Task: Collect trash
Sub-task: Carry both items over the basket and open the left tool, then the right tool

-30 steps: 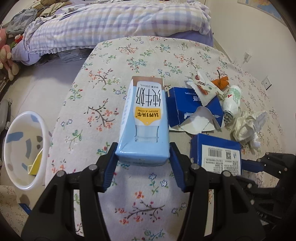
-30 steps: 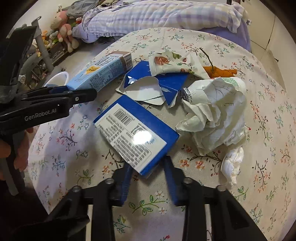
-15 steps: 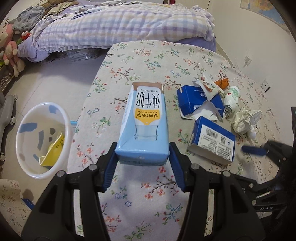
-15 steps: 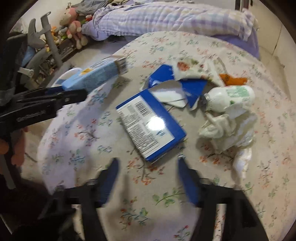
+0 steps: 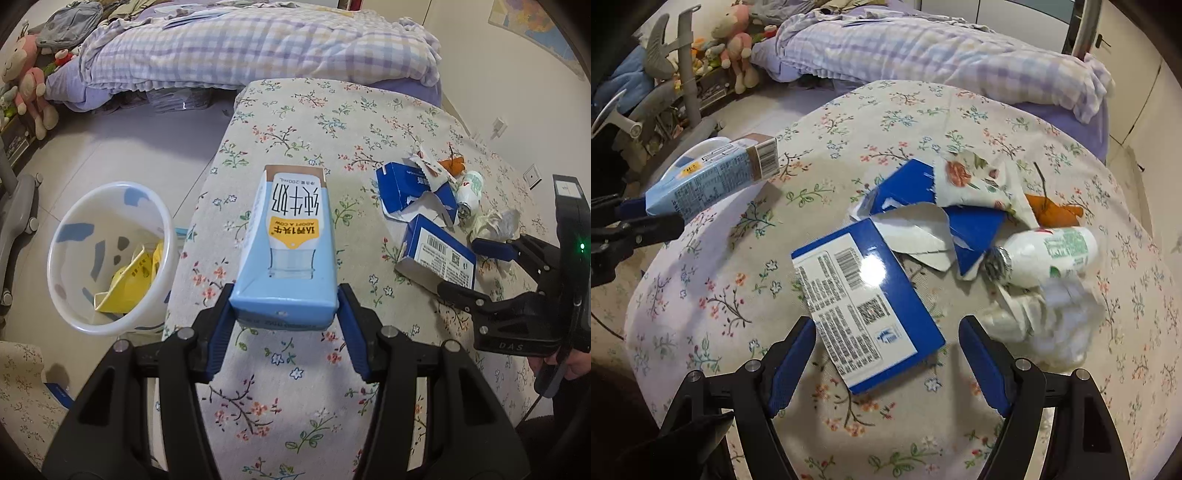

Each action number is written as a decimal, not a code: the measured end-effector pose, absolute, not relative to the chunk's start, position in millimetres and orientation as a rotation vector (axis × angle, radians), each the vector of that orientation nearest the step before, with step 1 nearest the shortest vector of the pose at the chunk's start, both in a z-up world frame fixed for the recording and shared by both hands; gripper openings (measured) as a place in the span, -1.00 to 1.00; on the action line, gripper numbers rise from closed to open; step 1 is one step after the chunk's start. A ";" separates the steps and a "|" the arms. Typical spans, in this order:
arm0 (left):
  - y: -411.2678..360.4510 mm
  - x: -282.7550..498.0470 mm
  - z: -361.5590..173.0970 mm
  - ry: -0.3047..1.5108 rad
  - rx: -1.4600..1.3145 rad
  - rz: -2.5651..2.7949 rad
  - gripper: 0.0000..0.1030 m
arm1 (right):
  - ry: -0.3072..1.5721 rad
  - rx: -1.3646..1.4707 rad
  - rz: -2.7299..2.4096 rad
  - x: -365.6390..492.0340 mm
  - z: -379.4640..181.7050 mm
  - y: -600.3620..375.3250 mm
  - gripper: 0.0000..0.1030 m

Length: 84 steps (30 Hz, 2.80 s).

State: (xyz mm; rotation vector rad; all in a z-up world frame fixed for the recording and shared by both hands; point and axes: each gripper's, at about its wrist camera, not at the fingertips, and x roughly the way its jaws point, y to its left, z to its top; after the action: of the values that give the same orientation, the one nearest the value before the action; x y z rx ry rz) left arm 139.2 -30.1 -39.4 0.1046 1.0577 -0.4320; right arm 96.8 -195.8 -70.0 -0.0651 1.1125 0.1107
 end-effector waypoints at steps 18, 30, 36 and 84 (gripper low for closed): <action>-6.6 137.7 -33.7 1.036 0.078 -0.410 0.08 | 1.115 0.071 0.202 96.3 -54.4 -184.8 0.23; 57.2 153.1 -32.4 1.029 -0.004 -0.297 0.08 | 1.067 0.083 0.242 114.7 -37.5 -144.0 0.23; 93.6 162.9 -40.8 1.048 -0.041 -0.213 0.08 | 1.055 0.100 0.276 136.7 -39.0 -112.3 0.23; 179.0 179.9 -71.8 1.088 -0.022 0.054 0.67 | 1.015 0.142 0.332 202.5 -61.1 23.9 0.56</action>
State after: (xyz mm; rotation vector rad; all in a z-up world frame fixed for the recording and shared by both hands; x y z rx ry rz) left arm 179.9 179.0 -71.8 -0.0222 1.0879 0.0542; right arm 202.5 23.9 -61.1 0.1424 1.0152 0.3317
